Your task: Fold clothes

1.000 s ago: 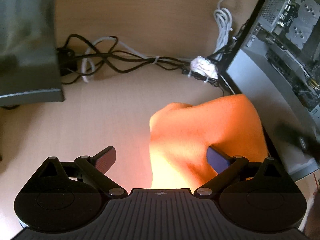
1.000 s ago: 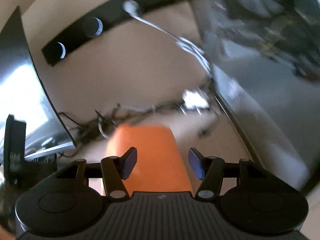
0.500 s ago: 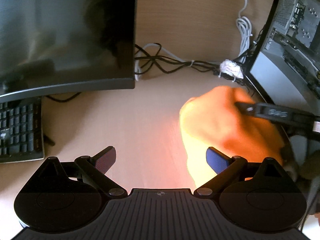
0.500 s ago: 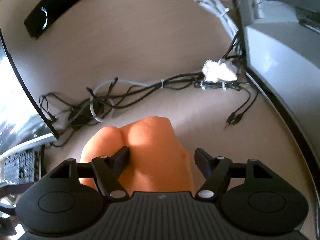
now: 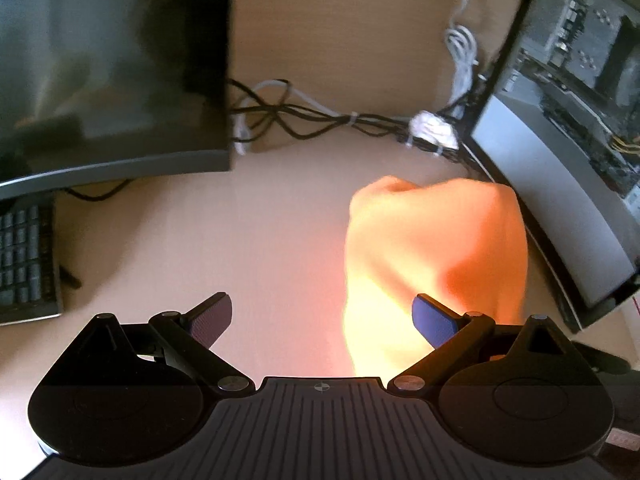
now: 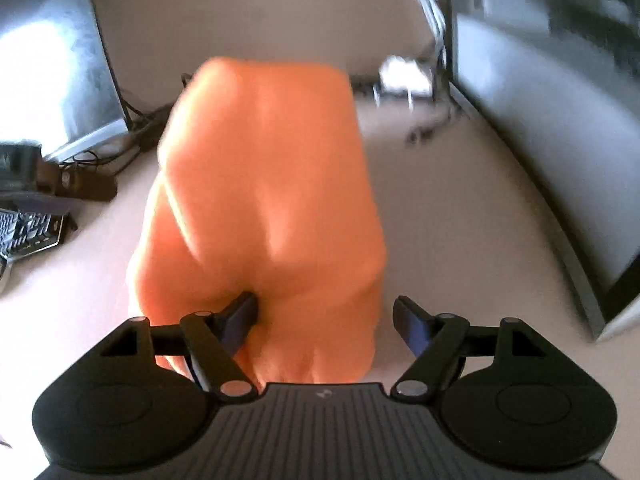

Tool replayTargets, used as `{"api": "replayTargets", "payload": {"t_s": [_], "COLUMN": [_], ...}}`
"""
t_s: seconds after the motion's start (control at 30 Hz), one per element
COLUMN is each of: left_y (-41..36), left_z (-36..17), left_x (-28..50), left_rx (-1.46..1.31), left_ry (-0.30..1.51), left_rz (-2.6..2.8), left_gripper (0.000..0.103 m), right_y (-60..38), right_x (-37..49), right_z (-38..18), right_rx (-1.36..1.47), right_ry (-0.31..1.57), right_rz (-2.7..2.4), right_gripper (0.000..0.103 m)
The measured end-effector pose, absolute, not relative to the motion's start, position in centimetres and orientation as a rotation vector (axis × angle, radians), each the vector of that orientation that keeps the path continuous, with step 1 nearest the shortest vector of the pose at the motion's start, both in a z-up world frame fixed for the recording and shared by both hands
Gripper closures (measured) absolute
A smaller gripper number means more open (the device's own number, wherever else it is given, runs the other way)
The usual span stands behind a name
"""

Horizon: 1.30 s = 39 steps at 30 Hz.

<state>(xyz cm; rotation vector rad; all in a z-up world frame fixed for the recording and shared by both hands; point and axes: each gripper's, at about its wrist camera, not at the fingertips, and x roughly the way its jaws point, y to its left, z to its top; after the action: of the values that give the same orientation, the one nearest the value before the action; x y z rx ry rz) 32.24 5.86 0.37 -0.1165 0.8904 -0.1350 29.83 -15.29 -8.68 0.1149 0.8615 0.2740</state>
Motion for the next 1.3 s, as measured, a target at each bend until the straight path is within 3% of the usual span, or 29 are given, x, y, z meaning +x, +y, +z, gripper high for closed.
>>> {"api": "replayTargets", "payload": {"t_s": [0.17,0.23,0.33,0.37,0.4,0.43,0.47,0.5,0.53,0.73,0.9,0.97,1.3], "left_y": [5.2,5.4,6.0,6.3,6.7,7.1,7.5,7.9,8.2,9.7,7.6,6.6,5.2], "left_z": [-0.5,-1.3,-2.1,-2.1,-2.0,-1.8,-1.4,-0.9,-0.4,1.3,0.2,-0.7,-3.0], "left_x": [32.7,32.7,32.6,32.5,32.3,32.2,31.9,31.9,31.9,32.7,33.6,34.1,34.4], "left_rx": [-0.077,-0.083,-0.103,-0.113,-0.122,-0.129,-0.14,-0.146,-0.153,-0.168,-0.153,-0.123,-0.166], "left_ry": [0.902,0.924,0.95,0.951,0.946,0.934,0.914,0.891,0.869,0.816,0.874,0.898,0.955], "left_rz": [-0.173,-0.165,-0.149,-0.144,-0.136,-0.128,-0.122,-0.114,-0.106,-0.073,-0.138,-0.148,-0.175], "left_gripper": [0.004,0.003,0.003,0.004,0.004,0.004,0.004,0.004,0.004,0.004,0.004,0.002,0.0], "right_y": [-16.9,-17.1,-16.5,-16.2,-16.0,-15.8,-15.6,-15.8,-16.2,-16.8,-15.3,-15.4,-17.8], "right_x": [29.2,29.3,30.1,30.2,30.2,30.2,30.3,30.5,30.9,33.6,33.5,33.0,31.4], "right_z": [-5.9,-5.2,-6.3,-6.8,-7.1,-7.0,-6.4,-6.0,-5.7,-9.1,-12.0,-11.1,0.0], "right_rx": [0.164,0.151,0.094,0.102,0.124,0.173,0.238,0.335,0.469,0.887,0.686,0.614,0.215], "right_ry": [0.792,0.775,0.826,0.851,0.872,0.885,0.891,0.898,0.908,1.023,1.086,1.066,0.577], "right_rz": [0.384,0.449,0.484,0.497,0.515,0.545,0.582,0.63,0.689,0.736,0.629,0.619,0.591], "right_gripper": [0.027,0.014,0.012,0.018,0.041,0.053,0.058,0.071,0.074,0.075,0.075,0.07,0.046]}}
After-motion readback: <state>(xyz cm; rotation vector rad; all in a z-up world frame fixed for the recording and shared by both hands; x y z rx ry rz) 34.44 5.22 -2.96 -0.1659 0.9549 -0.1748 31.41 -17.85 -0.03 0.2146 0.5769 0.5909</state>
